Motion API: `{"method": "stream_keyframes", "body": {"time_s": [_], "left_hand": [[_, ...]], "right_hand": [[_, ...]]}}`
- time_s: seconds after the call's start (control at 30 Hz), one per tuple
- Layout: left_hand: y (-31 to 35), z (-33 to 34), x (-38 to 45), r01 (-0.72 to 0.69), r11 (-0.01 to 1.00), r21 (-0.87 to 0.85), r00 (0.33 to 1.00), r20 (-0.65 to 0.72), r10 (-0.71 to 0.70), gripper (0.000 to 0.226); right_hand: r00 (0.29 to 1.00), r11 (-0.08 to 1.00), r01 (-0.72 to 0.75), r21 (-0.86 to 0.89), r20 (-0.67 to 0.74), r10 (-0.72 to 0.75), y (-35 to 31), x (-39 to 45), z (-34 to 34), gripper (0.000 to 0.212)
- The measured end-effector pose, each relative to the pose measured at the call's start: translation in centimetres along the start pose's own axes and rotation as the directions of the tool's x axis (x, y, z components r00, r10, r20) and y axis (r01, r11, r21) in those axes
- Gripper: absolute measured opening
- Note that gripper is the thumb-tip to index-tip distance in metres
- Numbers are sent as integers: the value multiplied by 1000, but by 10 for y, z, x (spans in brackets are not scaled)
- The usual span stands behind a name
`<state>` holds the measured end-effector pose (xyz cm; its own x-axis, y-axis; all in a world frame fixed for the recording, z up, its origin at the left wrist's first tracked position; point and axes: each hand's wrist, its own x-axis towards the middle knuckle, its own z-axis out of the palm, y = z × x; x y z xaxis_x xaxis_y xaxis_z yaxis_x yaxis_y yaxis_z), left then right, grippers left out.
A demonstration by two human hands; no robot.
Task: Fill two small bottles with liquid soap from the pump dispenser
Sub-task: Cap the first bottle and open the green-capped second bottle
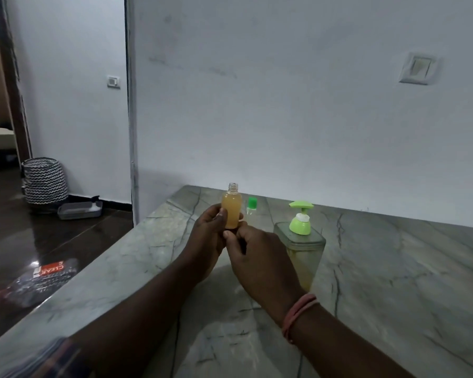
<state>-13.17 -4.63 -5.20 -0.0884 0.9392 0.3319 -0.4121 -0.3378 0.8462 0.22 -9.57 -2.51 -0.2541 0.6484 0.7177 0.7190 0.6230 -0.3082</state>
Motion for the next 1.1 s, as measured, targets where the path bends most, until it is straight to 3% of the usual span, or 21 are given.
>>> {"method": "stream_keyframes", "body": {"time_s": [0.43,0.57,0.7,0.8,0.9,0.97,1.1], "left_hand": [[-5,0,10,-15,999,-32,997,-79,13,35],[-8,-1,12,-19,998,-57,995,-96,14,36],[-12,0,13,1,997,-73,996,-85,-7,34],[-11,1,13,32,997,-65,998,-59,-36,34],[-9,1,12,70,997,-38,997,-6,-70,32],[-6,2,10,91,995,-31,996,19,-91,31],[-5,2,9,96,995,-26,995,11,-96,30]], "right_hand": [[993,996,-85,-34,84,87,28,12,18,16],[954,967,-157,-200,224,201,32,-1,37,36],[918,964,-188,-190,315,242,39,1,37,22],[949,978,-192,-86,238,208,40,7,30,20],[993,993,-113,29,49,111,31,14,21,24],[996,991,-54,120,-57,62,21,19,13,28],[980,936,-42,349,-166,106,6,40,-4,21]]}}
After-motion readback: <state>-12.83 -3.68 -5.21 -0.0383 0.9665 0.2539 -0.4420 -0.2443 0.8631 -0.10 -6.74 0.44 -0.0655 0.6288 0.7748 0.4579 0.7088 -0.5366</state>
